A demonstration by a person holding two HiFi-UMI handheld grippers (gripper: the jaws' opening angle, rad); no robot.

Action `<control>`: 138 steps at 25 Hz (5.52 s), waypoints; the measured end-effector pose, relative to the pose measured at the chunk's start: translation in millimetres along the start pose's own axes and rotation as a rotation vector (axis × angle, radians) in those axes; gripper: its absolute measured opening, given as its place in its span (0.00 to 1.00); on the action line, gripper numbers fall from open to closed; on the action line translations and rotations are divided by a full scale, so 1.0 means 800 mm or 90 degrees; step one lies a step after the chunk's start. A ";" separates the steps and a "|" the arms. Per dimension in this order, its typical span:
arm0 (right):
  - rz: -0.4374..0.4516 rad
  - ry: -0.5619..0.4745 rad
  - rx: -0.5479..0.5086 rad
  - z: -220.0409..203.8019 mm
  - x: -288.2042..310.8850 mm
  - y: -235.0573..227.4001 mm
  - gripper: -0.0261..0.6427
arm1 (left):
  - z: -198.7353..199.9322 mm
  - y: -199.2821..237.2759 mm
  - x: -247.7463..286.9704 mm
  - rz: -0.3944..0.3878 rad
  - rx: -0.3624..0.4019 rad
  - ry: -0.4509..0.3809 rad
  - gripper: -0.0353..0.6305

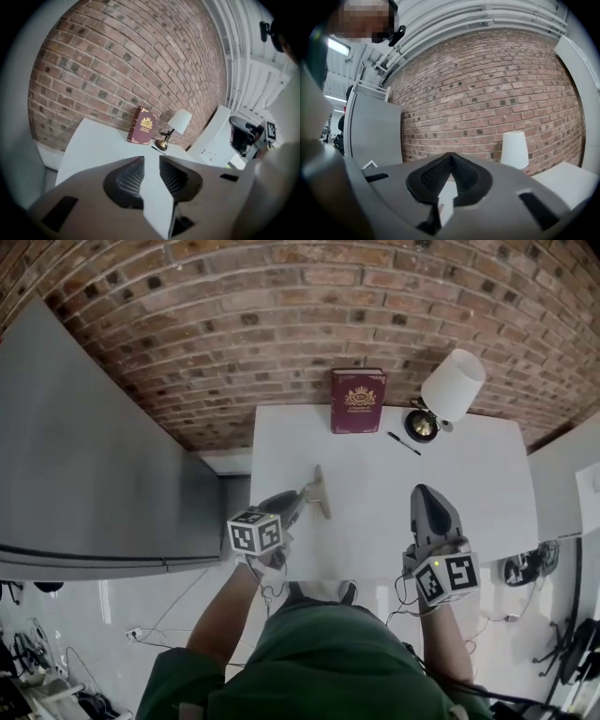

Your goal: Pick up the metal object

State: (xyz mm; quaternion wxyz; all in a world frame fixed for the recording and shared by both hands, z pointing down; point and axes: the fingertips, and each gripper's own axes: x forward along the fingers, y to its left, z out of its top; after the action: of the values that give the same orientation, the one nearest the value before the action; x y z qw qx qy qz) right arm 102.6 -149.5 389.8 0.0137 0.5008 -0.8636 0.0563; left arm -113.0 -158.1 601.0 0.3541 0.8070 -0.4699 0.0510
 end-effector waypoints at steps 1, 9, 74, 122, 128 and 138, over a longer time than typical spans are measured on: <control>-0.011 0.002 0.000 -0.002 0.000 -0.002 0.04 | -0.003 0.007 0.006 0.000 -0.012 0.006 0.22; -0.091 0.002 0.013 -0.007 -0.008 -0.003 0.04 | -0.056 0.058 0.064 -0.040 -0.165 0.100 0.31; -0.046 0.035 -0.007 -0.039 -0.060 0.012 0.04 | 0.095 -0.140 0.027 -0.155 0.057 -0.095 0.09; -0.030 -0.034 -0.010 0.025 -0.039 -0.015 0.04 | 0.184 -0.352 -0.124 -0.130 0.680 -0.331 0.09; -0.027 -0.035 -0.010 0.027 -0.044 -0.011 0.04 | 0.182 -0.356 -0.131 -0.130 0.683 -0.336 0.09; -0.031 -0.037 -0.013 0.025 -0.050 -0.008 0.04 | 0.175 -0.357 -0.135 -0.138 0.679 -0.338 0.09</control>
State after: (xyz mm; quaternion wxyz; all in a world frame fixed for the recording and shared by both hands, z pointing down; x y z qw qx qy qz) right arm 129.0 -120.4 367.0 -0.0049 0.5228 -0.8518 0.0326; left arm 19.3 -79.1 302.6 -0.2254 0.9017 -0.3669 0.0401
